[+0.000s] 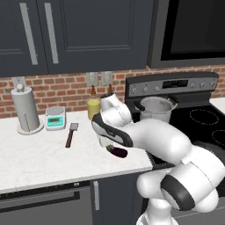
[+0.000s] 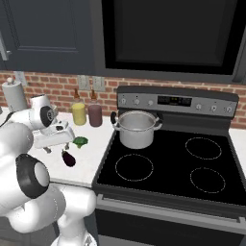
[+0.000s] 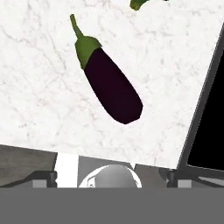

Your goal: Put the eggplant and broccoli in the pot. Retrieve the spatula and lightly stir the vegetables in the pot.

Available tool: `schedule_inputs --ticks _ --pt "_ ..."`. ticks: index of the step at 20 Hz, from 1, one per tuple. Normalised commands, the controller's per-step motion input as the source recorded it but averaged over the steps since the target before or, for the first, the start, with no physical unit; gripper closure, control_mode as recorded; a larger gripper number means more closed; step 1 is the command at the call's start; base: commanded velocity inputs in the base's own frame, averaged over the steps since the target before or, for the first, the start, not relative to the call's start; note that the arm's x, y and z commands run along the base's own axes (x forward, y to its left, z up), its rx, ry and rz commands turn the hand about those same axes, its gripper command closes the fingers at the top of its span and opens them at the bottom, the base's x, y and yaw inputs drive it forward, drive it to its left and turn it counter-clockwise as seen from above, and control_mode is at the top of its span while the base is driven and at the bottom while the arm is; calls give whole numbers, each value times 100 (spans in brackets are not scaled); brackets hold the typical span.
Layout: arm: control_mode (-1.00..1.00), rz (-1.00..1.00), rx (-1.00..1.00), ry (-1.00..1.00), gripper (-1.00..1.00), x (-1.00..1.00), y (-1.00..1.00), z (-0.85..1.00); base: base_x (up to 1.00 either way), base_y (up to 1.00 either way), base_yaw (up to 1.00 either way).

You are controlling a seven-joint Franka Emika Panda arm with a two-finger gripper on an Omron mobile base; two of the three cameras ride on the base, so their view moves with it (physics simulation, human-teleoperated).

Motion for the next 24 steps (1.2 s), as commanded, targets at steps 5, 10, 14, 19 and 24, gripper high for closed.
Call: schedule_inputs --ticks 5,10,14,19,24 --pt "-100 6 -6 18 -100 32 16 -63 0 0 0" --pt "-100 4 -3 10 -100 34 3 -46 0 0 0" --pt "-100 2 -1 8 -100 33 0 -38 0 0 0" --pt "-100 2 0 6 -100 31 0 -37 0 0 0" --pt "-100 3 0 1 -100 17 0 -32 0 0 0"
